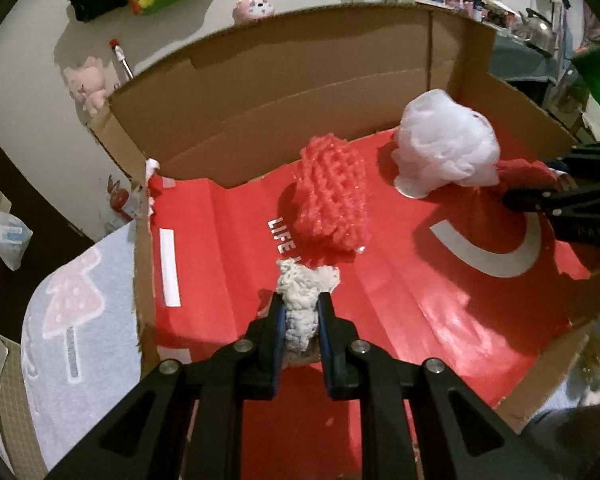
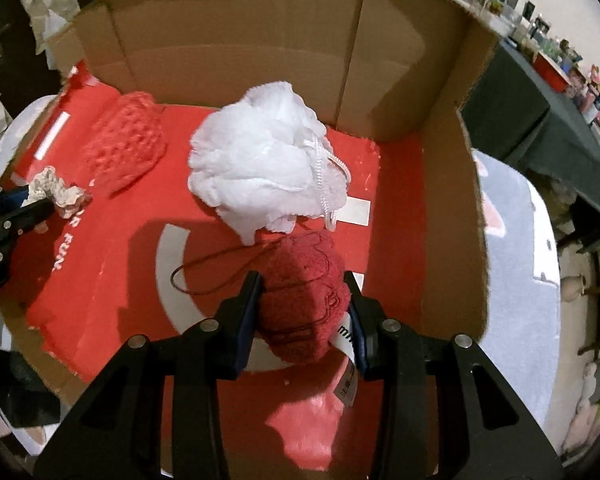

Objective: Organize soft objects
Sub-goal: 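Lower both items into the box and open both tools, then withdraw both tools from the box toward the black pom-pom and tan pad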

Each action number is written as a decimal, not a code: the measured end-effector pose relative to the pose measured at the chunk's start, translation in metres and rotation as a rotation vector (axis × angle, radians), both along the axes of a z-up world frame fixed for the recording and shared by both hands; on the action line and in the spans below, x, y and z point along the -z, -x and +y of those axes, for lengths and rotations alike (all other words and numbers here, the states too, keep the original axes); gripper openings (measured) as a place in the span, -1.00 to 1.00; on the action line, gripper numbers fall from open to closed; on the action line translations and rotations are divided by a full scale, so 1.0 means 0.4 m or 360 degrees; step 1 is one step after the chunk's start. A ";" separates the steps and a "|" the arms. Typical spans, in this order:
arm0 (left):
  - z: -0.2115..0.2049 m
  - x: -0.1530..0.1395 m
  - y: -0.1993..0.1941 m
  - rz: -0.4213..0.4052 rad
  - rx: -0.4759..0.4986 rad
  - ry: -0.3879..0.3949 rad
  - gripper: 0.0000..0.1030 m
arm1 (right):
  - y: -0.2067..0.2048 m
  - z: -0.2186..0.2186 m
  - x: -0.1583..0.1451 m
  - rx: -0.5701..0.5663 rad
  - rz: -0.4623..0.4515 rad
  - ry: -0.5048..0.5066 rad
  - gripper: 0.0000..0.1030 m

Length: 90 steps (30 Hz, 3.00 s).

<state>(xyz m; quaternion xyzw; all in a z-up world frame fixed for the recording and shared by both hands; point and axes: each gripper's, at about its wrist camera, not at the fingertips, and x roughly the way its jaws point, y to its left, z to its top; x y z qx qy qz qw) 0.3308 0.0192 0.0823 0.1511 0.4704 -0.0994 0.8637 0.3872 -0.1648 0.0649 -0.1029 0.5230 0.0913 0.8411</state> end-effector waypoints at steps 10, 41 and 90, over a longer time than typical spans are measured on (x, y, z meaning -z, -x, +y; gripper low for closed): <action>0.007 0.020 -0.018 0.0019 -0.0030 0.0000 -0.66 | -0.017 0.009 0.031 -0.0043 0.0009 0.0083 -0.24; 0.008 -0.263 0.302 -0.0654 -0.0013 0.0419 0.90 | 0.280 -0.006 -0.227 -0.0095 -0.0443 -0.0135 0.50; -0.018 0.046 0.712 -0.0631 -0.0207 0.0541 1.00 | 0.793 -0.033 0.048 0.0125 -0.0861 -0.0340 0.86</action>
